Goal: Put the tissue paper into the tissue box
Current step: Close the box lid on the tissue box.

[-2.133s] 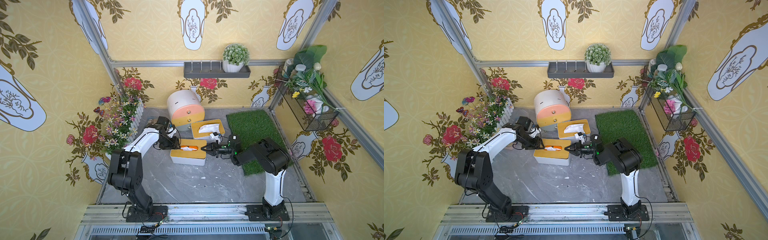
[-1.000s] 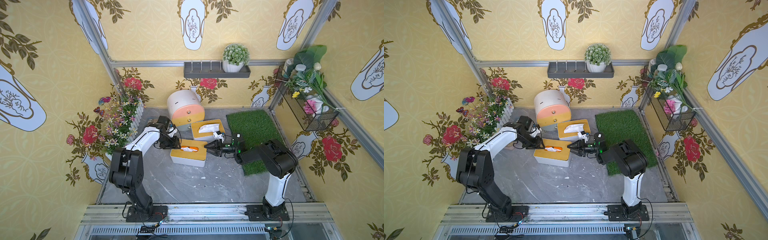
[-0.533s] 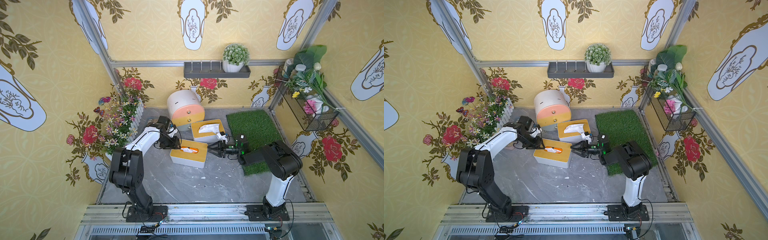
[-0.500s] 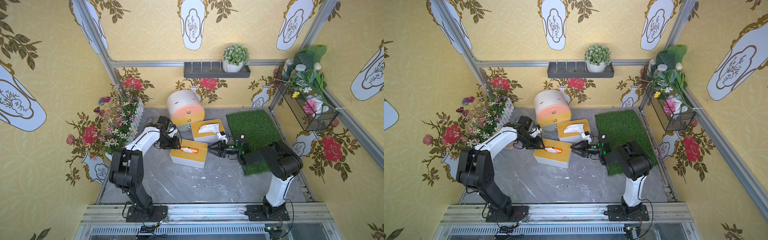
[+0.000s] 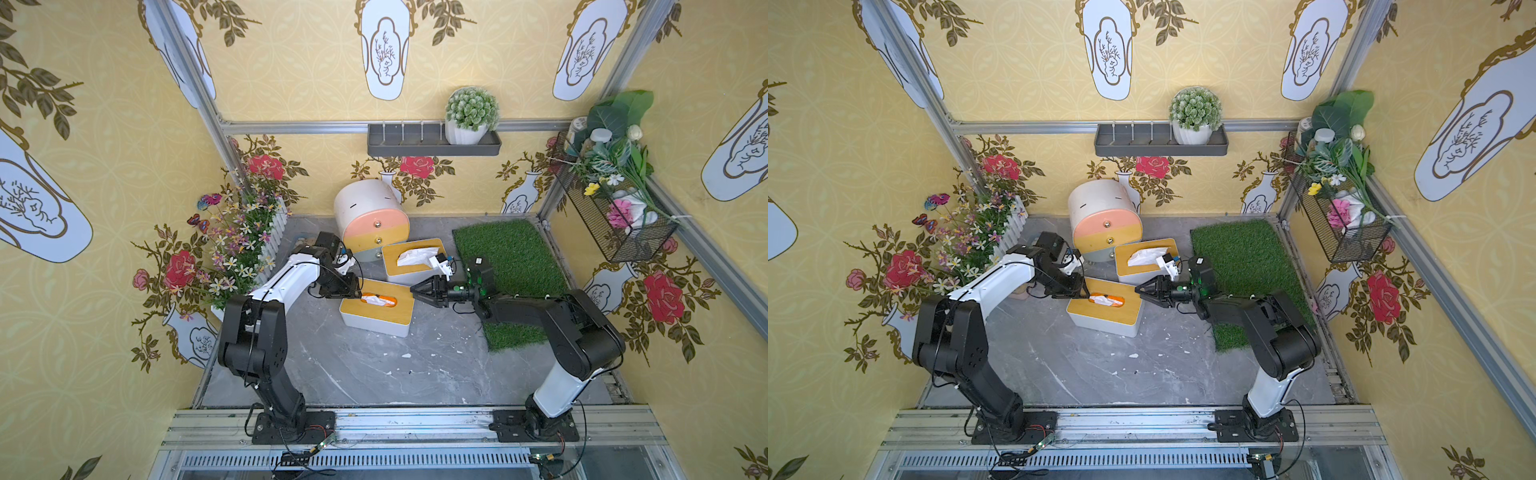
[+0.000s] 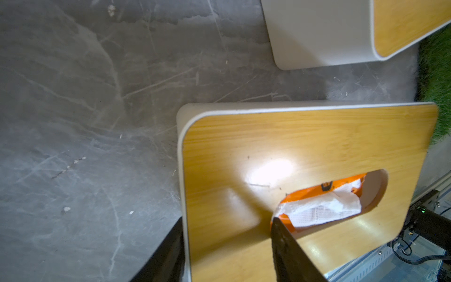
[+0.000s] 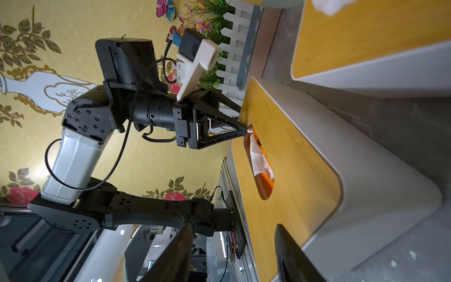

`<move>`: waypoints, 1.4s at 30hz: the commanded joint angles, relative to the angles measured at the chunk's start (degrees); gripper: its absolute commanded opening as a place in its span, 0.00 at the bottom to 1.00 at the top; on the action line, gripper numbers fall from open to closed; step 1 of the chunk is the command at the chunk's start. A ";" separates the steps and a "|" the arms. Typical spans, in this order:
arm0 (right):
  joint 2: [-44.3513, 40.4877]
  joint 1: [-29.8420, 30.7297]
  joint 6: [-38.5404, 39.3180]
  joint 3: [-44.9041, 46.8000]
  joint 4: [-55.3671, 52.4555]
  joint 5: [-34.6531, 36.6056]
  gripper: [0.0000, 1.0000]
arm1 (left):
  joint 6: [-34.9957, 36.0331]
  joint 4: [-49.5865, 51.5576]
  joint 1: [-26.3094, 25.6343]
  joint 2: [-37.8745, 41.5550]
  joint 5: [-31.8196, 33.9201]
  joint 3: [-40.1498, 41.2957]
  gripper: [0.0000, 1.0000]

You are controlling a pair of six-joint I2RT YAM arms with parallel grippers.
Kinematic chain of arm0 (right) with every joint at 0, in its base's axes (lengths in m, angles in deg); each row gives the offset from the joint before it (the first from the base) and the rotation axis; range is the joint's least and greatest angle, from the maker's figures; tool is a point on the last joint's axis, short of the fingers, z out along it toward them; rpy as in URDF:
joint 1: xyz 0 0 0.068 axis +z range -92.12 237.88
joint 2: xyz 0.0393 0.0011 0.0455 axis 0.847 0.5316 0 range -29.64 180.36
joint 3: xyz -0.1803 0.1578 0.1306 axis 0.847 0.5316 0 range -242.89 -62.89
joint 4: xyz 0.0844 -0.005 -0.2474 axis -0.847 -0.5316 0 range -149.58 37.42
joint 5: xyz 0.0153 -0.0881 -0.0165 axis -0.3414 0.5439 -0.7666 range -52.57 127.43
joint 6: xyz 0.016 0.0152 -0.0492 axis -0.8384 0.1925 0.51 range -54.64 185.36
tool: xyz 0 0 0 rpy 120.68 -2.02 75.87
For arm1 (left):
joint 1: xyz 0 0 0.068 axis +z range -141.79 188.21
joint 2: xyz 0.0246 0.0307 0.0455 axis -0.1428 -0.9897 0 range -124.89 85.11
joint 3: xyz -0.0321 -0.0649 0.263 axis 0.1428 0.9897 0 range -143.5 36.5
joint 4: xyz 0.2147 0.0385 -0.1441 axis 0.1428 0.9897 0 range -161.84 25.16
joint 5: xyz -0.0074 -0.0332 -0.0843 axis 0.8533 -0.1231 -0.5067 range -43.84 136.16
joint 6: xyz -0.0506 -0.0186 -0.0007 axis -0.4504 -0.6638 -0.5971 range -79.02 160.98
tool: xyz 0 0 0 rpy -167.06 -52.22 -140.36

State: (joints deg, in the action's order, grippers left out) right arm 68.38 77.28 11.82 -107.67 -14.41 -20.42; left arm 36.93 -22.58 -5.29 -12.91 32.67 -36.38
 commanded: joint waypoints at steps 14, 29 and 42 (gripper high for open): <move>-1.77 10.61 23.43 -13.44 -33.22 16.55 0.72 | 0.83 1.72 -0.11 -0.24 -0.89 0.54 0.34; -3.72 10.93 24.28 -10.35 -34.53 18.12 0.72 | 0.80 1.72 -0.06 0.84 -1.02 0.45 0.40; -24.67 12.18 28.69 -3.06 -35.90 26.37 0.73 | -0.31 -3.21 -0.06 11.03 -1.01 2.59 0.77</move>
State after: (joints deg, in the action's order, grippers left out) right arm 46.65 89.46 38.31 -112.26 -49.68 2.75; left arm 37.08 -23.94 -5.42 -2.70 33.15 -34.22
